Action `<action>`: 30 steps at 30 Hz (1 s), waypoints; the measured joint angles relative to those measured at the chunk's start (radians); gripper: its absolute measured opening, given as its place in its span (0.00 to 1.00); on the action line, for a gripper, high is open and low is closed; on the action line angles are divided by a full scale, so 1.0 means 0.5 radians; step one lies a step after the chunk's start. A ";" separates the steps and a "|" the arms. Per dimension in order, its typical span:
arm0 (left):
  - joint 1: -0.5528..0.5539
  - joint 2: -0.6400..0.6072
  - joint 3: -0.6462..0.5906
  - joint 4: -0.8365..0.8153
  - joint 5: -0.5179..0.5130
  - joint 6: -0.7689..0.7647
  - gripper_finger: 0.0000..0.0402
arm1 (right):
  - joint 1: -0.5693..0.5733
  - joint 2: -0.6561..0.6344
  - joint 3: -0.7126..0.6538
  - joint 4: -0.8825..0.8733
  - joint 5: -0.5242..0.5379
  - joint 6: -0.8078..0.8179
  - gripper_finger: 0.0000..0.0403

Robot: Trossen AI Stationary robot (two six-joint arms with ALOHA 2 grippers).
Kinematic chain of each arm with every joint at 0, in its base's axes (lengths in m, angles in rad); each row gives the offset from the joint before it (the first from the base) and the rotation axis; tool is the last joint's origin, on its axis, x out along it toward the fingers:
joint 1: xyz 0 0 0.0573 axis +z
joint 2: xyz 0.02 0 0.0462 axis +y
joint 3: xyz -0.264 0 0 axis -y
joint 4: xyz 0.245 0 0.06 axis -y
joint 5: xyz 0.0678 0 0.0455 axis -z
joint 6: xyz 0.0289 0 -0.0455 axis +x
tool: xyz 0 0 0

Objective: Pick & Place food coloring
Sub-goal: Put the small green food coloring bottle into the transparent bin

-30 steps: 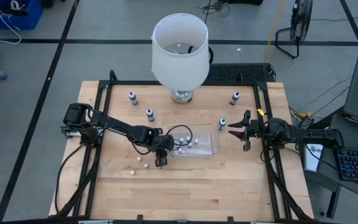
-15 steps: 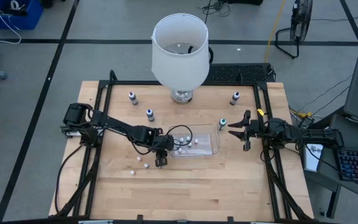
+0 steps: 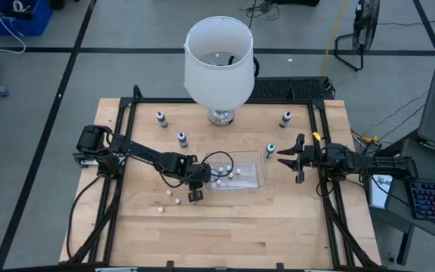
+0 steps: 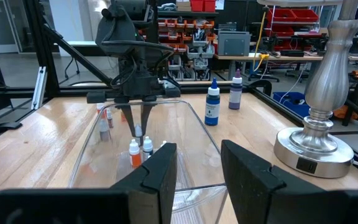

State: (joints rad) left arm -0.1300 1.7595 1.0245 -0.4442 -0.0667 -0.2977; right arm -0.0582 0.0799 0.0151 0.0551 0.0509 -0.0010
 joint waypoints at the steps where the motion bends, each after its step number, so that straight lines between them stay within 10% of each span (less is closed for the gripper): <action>1: -0.014 -0.017 0.000 -0.026 -0.023 -0.001 0.15 | 0.000 0.000 -0.001 0.000 0.001 0.000 0.28; 11: -0.168 -0.426 0.028 -0.436 -0.335 -0.283 0.15 | 0.000 0.000 0.000 0.000 0.000 0.000 0.28; 18: -0.111 -0.656 0.155 -0.110 -0.367 -0.003 0.15 | 0.000 0.000 0.000 0.004 0.001 0.000 0.28; 30: 0.127 0.169 1.395 -0.836 -0.177 0.657 0.15 | 0.000 0.000 0.000 0.001 0.001 0.000 0.28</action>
State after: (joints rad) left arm -0.0663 1.8439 1.7221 -0.8624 -0.1550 0.0308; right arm -0.0582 0.0797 0.0150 0.0554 0.0513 -0.0008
